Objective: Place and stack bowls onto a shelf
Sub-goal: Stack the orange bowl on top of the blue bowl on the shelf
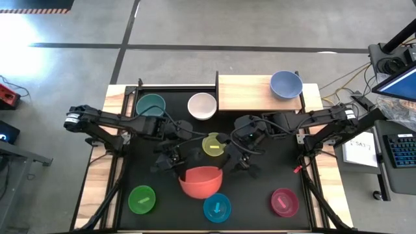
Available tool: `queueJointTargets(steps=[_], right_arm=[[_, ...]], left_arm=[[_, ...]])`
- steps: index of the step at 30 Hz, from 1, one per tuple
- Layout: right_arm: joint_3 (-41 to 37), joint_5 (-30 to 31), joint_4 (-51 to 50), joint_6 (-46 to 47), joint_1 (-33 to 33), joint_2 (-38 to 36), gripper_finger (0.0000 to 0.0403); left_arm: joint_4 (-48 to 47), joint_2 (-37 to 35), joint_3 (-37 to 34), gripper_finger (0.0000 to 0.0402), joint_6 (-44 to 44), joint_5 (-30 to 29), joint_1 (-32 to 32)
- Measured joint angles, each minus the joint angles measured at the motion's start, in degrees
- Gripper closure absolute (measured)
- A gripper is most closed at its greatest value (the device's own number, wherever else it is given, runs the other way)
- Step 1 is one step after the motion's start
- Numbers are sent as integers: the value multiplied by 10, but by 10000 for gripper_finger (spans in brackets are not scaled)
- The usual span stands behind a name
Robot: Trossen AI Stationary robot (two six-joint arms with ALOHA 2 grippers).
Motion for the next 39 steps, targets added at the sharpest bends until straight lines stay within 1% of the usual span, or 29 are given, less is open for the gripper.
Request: queueJointTargets(steps=[3, 6, 9, 13, 18, 22, 24, 26, 29, 32, 34, 39], right_arm=[[0, -12, 16, -17, 0, 7, 249], [0, -52, 32, -42, 0, 14, 246], [1, -62, 39, -67, 0, 19, 251], [1, -64, 48, -77, 0, 23, 266], [1, -80, 51, -85, 0, 27, 299], [1, -105, 52, -86, 1, 33, 340], [1, -123, 53, -84, 1, 36, 364], [1, -144, 52, -78, 1, 40, 383], [1, -164, 52, -71, 1, 44, 391], [1, -168, 48, -65, 2, 46, 394], [1, -175, 48, -63, 2, 49, 395], [1, -176, 46, -46, 2, 51, 395]], left_arm=[[5, 1, 0, 402, 14, 0, 4], [11, 2, 0, 402, 28, 0, 12], [21, 2, 0, 402, 29, 0, 21], [35, 2, 0, 401, 29, 1, 29], [51, 3, -1, 401, 28, 3, 32], [56, 3, 1, 401, 27, 4, 32], [61, 3, 1, 400, 12, 4, 32], [76, 3, 1, 398, -21, 5, 32], [101, 7, 1, 382, -100, 5, 32], [122, 14, 1, 352, -169, 3, 33], [130, 20, 2, 328, -190, 0, 33], [145, 31, 2, 270, -192, -1, 33]])
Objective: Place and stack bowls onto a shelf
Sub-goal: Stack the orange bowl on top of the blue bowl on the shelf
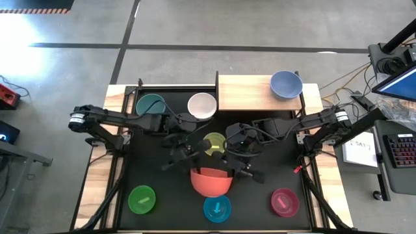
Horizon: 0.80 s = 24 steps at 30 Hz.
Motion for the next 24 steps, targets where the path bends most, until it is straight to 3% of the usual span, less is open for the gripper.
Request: queueJointTargets(steps=[8, 14, 19, 24], right_arm=[[-1, 22, -43, 77, -6, 1, 395], [-1, 14, -78, 119, -5, -1, 395], [1, 85, -163, 137, -12, -14, 395], [11, 179, -253, 164, -38, -34, 395]], left_arm=[[16, -23, 1, 229, -28, -18, 0], [18, -43, 1, 228, -12, -128, 0], [5, -53, 1, 228, -14, -205, 2], [-29, -74, 1, 228, -16, -225, 1]])
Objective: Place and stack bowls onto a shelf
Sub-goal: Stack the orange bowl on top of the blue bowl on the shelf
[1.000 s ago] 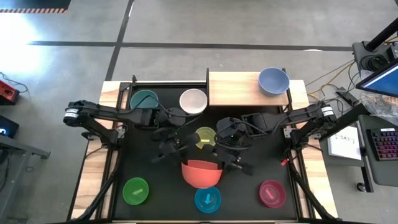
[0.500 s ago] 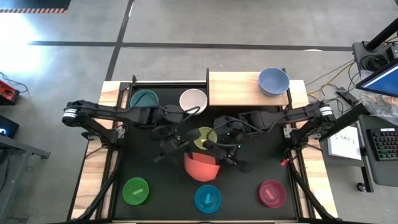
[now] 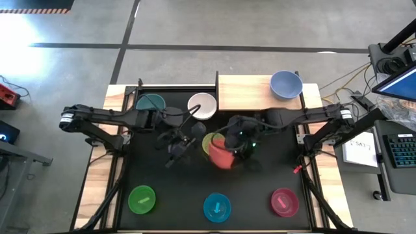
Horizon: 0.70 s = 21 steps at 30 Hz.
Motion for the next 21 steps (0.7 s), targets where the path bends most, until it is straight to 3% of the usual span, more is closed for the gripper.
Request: queueJointTargets(steps=[6, 15, 21], right_arm=[[27, 29, -53, 13, -49, -22, 395], [104, 340, -263, 23, -151, -28, 394], [146, 398, -293, 63, -217, -28, 394]], left_arm=[[-56, -18, 0, 228, -31, -16, 0], [-93, -9, 0, 228, -108, -44, 0], [-97, 1, 0, 229, -184, -45, 0]])
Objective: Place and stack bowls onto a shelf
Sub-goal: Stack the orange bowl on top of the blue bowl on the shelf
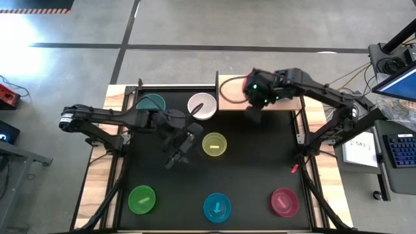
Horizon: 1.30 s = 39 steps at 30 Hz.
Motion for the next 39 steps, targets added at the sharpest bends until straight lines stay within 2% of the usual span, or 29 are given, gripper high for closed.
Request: queueJointTargets(steps=[8, 17, 27, 39], right_arm=[[40, 102, -76, 51, -59, 12, 394], [-5, 102, -98, 59, -124, 16, 394], [-13, 98, -100, 58, -158, 16, 394], [-34, 93, -100, 63, -183, 16, 394]], left_arm=[[-57, 5, -1, 264, -1, 0, -2], [-63, 5, -1, 290, -104, -19, -2], [-86, 5, -1, 290, -106, -90, -2], [-125, 4, -1, 290, -100, -91, 1]])
